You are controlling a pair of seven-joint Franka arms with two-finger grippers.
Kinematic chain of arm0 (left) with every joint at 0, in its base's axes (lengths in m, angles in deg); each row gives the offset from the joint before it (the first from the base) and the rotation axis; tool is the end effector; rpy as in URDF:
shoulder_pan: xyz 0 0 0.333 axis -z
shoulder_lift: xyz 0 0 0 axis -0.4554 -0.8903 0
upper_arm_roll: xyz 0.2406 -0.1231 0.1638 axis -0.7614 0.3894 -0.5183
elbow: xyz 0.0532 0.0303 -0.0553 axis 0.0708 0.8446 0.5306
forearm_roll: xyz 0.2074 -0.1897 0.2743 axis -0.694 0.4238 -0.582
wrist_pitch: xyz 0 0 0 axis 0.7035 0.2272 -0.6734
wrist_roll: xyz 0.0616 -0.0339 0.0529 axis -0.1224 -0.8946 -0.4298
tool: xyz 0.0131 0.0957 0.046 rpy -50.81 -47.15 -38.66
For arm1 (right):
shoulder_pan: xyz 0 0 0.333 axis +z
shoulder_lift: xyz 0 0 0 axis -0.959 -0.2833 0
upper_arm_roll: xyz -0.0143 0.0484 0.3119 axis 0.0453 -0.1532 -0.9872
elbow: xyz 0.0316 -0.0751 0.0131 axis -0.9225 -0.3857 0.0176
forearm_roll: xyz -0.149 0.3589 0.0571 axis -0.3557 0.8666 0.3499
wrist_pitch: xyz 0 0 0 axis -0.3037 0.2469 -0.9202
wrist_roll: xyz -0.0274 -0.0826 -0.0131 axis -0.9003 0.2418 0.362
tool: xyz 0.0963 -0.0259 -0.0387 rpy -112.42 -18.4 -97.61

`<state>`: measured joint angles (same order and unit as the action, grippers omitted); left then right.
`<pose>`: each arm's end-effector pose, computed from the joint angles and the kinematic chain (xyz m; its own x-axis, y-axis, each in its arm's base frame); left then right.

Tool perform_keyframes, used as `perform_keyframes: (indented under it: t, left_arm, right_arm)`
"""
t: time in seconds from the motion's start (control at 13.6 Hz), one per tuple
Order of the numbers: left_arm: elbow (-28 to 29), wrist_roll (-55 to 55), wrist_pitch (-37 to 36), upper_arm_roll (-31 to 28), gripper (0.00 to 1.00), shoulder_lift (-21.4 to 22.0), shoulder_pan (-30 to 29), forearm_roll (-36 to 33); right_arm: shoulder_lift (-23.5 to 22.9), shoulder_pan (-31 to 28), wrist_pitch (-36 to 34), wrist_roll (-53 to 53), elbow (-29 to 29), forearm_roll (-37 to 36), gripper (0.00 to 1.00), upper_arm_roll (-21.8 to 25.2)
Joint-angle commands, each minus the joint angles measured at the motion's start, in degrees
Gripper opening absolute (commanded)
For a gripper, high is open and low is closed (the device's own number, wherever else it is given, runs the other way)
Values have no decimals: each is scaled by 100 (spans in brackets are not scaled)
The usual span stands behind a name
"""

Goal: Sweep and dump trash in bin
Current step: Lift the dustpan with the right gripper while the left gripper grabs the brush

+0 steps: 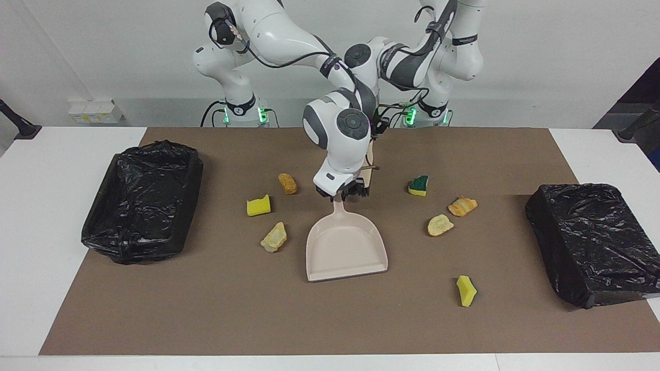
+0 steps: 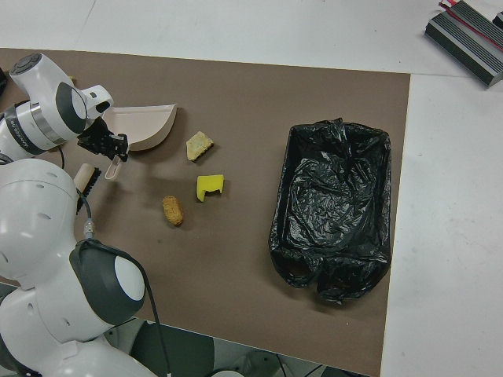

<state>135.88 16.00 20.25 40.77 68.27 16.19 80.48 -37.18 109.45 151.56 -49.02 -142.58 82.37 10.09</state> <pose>0.3261 -0.3291 0.4091 0.9390 -0.2964 -0.1742 -0.3230 -0.9342 -0.1517 0.5729 0.3721 0.4010 0.9717 0.2008 -0.1244 0.2073 -0.9774 0.0418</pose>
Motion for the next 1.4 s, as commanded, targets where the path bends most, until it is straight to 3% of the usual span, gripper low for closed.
perform_keyframes:
  t: [0.0, 0.22, 0.37, 0.59, 0.81, 1.1, 1.32]
  left_arm:
    - [-22, -905, -155, 30, 0, 159, -704, -72]
    - [-459, -2336, 55, 39, 0, -226, -1784, -369]
    - [-995, -3382, 336, 39, 0, -692, -2540, -397]
    - [-2083, -4562, 583, 30, 0, -1587, -3210, -406]
    - [-3603, -5205, 609, 39, 0, -2703, -3624, -712]
    - [-5090, -6145, 882, 39, 0, -3934, -4054, -802]
    - [-6320, -6795, 1206, -4, 0, -4883, -4152, -819]
  right_arm:
    - [573, -312, -440, 1557, -164, -42, 0, -61]
    - [812, -321, -441, 3008, -401, -391, 0, -43]
    - [882, -505, -450, 4597, -612, -533, 0, -35]
    - [961, -690, -240, 6385, -885, -586, 0, -43]
    - [1120, -455, 68, 6750, -1333, -639, 0, -43]
    - [1076, -42, 403, 6293, -1544, -622, 0, -52]
    - [1163, -110, 586, 6363, -1851, -648, 0, -43]
